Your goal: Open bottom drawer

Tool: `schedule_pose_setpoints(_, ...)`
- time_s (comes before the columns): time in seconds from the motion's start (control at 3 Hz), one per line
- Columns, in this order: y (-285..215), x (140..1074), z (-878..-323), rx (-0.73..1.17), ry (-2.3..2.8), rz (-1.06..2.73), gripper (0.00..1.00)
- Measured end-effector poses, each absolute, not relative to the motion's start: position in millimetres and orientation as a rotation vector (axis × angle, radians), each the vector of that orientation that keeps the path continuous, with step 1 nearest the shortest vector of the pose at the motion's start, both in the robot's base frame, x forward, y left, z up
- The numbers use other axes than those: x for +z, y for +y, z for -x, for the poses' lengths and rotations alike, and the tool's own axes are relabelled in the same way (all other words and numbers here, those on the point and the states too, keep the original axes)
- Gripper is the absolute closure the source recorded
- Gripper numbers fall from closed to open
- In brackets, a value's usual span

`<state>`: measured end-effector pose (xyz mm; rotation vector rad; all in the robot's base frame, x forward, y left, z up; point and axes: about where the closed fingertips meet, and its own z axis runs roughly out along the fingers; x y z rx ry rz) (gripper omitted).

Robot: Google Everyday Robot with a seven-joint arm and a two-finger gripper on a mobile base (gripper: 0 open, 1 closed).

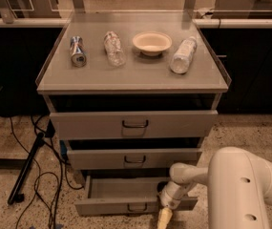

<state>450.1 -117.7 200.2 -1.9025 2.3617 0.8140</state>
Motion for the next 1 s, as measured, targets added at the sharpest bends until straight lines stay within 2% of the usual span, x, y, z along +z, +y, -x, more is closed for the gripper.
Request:
schedule_pose_setpoints(0.33,-160.9,239.0,-395.3,0.946,2.295,1.922,0.00)
schedule_pose_setpoints(1.0,-150.9,247.0,-422.7,0.895,2.279,1.876,0.00)
